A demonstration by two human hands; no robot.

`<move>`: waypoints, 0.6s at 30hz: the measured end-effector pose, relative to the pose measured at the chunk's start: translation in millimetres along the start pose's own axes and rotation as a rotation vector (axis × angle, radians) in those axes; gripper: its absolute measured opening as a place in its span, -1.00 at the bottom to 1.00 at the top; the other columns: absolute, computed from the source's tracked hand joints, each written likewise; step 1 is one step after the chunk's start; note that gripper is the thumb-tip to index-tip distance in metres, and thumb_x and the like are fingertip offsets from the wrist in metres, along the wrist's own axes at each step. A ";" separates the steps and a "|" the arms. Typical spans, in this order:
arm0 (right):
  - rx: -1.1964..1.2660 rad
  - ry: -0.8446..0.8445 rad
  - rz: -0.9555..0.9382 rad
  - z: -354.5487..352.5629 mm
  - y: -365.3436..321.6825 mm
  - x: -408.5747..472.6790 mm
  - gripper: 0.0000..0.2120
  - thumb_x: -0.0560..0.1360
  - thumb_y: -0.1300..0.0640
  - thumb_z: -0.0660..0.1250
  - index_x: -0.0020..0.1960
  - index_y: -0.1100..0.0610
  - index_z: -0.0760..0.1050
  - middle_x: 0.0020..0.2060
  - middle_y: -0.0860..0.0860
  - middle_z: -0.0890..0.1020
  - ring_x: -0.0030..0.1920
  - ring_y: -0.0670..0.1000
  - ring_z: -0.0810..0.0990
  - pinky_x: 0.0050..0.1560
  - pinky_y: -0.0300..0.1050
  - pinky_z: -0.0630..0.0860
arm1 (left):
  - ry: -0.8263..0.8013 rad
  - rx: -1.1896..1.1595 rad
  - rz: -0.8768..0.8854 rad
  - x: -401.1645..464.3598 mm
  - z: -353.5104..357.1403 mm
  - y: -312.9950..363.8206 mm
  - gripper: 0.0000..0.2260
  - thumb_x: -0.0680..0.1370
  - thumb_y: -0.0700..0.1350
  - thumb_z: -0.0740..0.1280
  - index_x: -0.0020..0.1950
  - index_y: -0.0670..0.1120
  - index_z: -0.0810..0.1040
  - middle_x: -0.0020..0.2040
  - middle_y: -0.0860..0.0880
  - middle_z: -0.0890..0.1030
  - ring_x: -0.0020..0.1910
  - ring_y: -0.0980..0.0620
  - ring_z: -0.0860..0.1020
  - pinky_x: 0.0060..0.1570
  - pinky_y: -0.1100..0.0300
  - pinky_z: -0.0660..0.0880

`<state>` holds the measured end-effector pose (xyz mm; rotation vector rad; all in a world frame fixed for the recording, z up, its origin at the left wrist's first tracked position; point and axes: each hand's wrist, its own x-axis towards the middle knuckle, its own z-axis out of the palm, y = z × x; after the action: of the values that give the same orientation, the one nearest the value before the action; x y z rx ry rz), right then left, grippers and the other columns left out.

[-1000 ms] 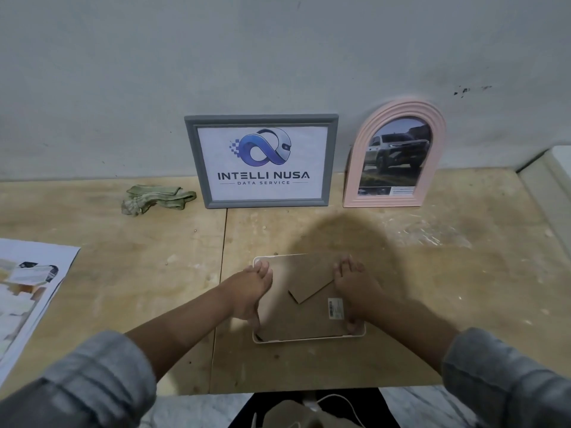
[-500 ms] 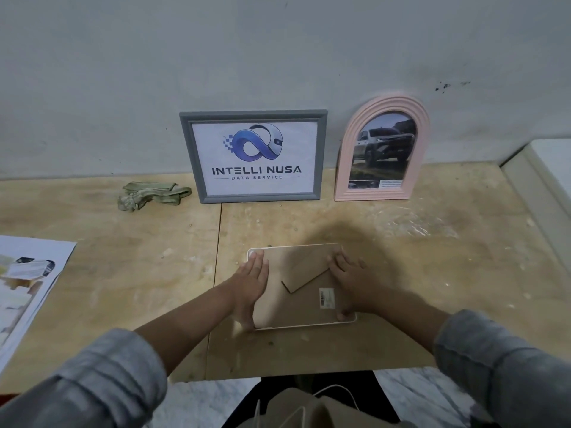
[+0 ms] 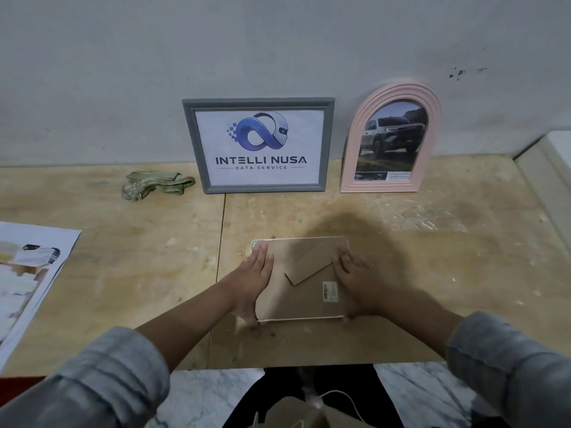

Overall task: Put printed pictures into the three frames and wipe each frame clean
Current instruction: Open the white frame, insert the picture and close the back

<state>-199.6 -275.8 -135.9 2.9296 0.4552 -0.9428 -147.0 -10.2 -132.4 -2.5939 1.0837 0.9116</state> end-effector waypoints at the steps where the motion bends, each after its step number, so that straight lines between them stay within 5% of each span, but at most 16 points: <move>1: -0.011 -0.001 0.001 -0.9 -0.6 0.1 0.29 0.24 -0.28 0.48 0.50 0.30 -0.31 0.47 0.29 -0.29 0.50 0.25 -0.23 0.47 0.13 -0.12 | -0.002 0.009 -0.004 0.2 -0.2 0.8 0.35 0.19 0.30 0.52 0.46 -0.36 -0.35 0.43 -0.39 -0.40 0.43 -0.35 -0.39 0.47 -0.05 -0.19; 8: -0.053 0.000 0.024 -6.7 -3.2 -4.2 0.26 0.24 -0.28 0.47 0.51 0.30 -0.26 0.49 0.30 -0.22 0.51 0.25 -0.21 0.46 0.14 -0.19 | -0.013 0.006 0.000 -2.2 -4.1 1.2 0.37 0.17 0.37 0.48 0.44 -0.37 -0.36 0.35 -0.33 -0.47 0.36 -0.28 -0.46 0.43 -0.02 -0.26; 13: -0.082 0.169 0.034 -29.0 -7.2 -2.4 0.06 0.25 -0.18 0.51 0.50 0.23 0.03 0.48 0.23 0.11 0.49 0.18 0.06 0.44 0.17 0.00 | 0.041 -0.105 -0.041 0.6 -11.1 -2.4 0.20 0.26 0.31 0.48 0.53 -0.26 -0.18 0.52 -0.29 -0.27 0.53 -0.23 -0.22 0.49 -0.06 -0.08; 15: -0.071 0.169 0.031 -37.0 -8.2 5.0 0.11 0.24 -0.13 0.54 0.52 0.21 -0.06 0.51 0.18 0.03 0.51 0.14 -0.01 0.44 0.19 -0.01 | 0.075 -0.092 -0.042 4.0 -16.3 -1.5 0.18 0.21 0.27 0.53 0.53 -0.24 -0.09 0.55 -0.26 -0.21 0.54 -0.21 -0.17 0.49 -0.04 -0.09; 18: -0.138 0.057 -0.011 -38.6 -12.9 19.5 0.19 0.25 -0.07 0.55 0.53 0.22 -0.20 0.54 0.13 -0.10 0.53 0.08 -0.11 0.44 0.21 -0.06 | 0.068 -0.047 -0.027 14.2 -20.6 0.4 0.30 0.15 0.26 0.56 0.54 -0.21 -0.20 0.55 -0.18 -0.25 0.54 -0.14 -0.21 0.48 -0.04 -0.18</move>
<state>-166.3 -253.7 -114.8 2.8386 0.5176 -0.7961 -129.9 -26.7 -124.6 -2.6892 1.0531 0.8581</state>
